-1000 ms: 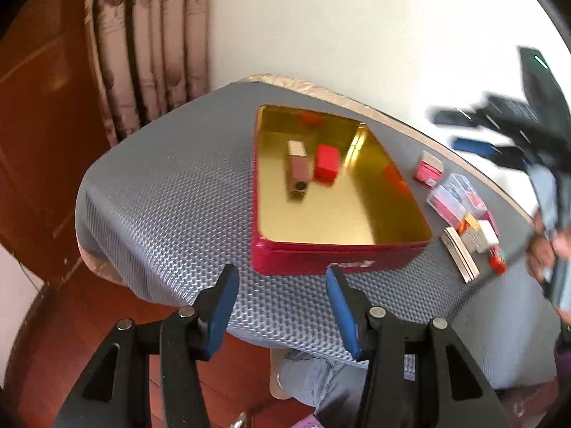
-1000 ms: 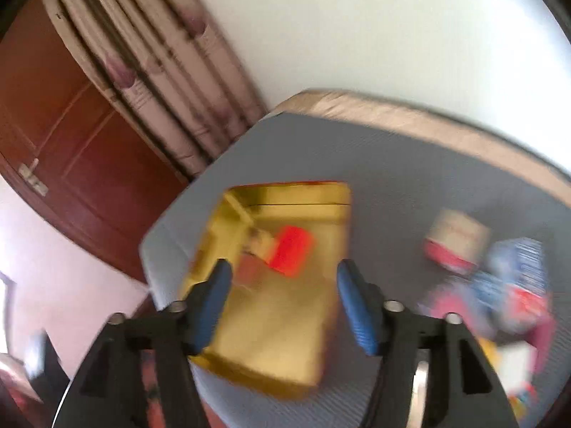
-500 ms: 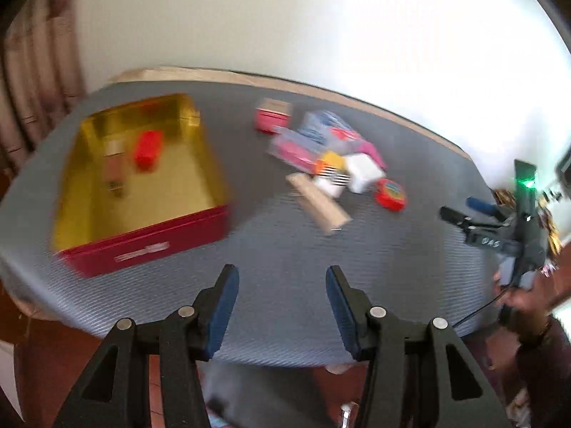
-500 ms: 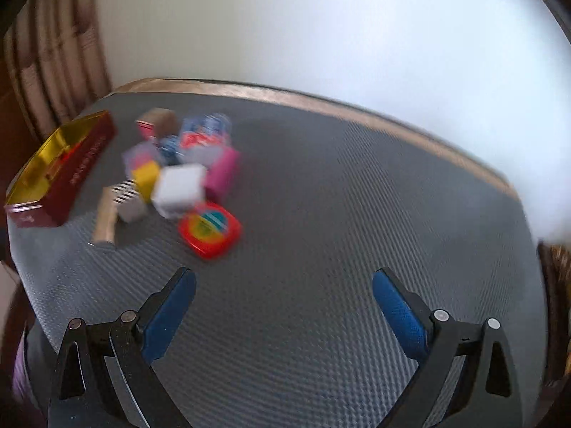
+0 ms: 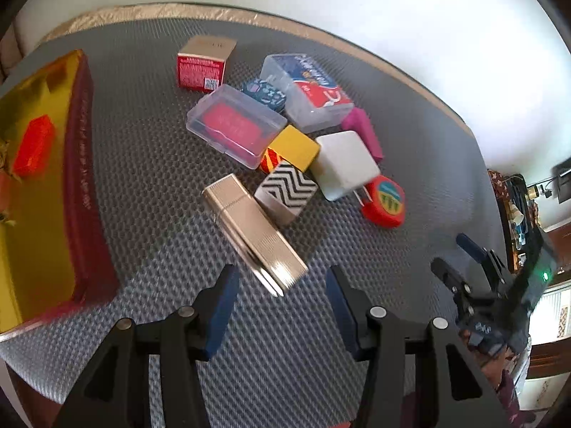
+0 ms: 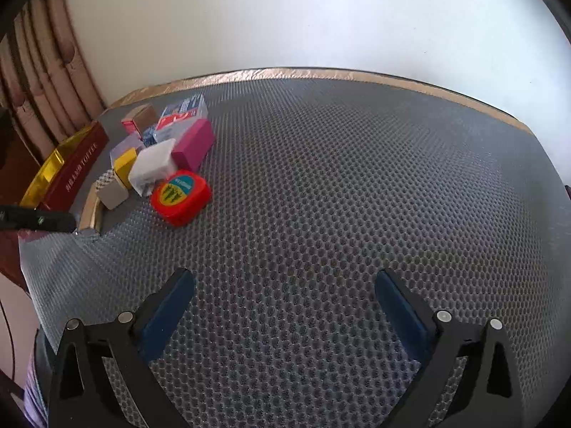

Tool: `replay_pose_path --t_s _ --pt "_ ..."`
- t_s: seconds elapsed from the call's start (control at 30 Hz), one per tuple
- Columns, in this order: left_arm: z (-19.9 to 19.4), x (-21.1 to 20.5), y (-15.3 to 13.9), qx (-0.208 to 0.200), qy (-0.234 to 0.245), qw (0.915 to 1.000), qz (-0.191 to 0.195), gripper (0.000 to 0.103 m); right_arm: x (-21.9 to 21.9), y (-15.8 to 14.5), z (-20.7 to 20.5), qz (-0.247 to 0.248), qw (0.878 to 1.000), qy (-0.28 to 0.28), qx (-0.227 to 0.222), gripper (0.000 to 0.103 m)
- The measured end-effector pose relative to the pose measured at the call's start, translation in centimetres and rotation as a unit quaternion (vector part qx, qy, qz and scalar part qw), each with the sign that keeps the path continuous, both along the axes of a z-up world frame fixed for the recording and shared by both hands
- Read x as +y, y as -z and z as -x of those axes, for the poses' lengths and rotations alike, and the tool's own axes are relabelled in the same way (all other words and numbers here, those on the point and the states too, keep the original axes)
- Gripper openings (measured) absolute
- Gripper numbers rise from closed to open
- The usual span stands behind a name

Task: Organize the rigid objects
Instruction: 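Move the left gripper back and grasp the gold lighter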

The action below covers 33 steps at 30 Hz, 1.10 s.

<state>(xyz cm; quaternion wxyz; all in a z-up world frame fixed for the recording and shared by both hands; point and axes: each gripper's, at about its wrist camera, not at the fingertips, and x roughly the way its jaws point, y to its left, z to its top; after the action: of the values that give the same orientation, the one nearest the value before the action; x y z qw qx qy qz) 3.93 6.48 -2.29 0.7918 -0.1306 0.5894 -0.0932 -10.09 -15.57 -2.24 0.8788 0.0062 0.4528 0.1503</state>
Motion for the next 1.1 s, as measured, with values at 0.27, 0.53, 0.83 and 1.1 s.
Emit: replay_pose_path --t_s 0.27,0.53,0.83,1.1 --pt "-1.8 1.5 1.4 -0.006 -0.031 0.9994 0.011 0.052 0.7 0.3 -0.9 -0.008 1.0 -0.001 0.007 0.102" --pt "0.5 1.9 0.4 -0.042 -0.016 0.9988 -0.02 0.035 1.6 0.0 -1.8 -0.013 1.0 -0.003 0.022 0.102" --pt "3.0 4.0 0.6 -0.048 -0.041 0.9976 0.03 0.033 7.8 -1.5 -3.4 0.017 0.996 -0.09 -0.004 0.102" --pt "4.5 4.8 0.5 -0.046 -0.037 0.9971 0.047 0.028 10.6 -0.3 -7.1 0.046 0.987 -0.152 0.015 0.101"
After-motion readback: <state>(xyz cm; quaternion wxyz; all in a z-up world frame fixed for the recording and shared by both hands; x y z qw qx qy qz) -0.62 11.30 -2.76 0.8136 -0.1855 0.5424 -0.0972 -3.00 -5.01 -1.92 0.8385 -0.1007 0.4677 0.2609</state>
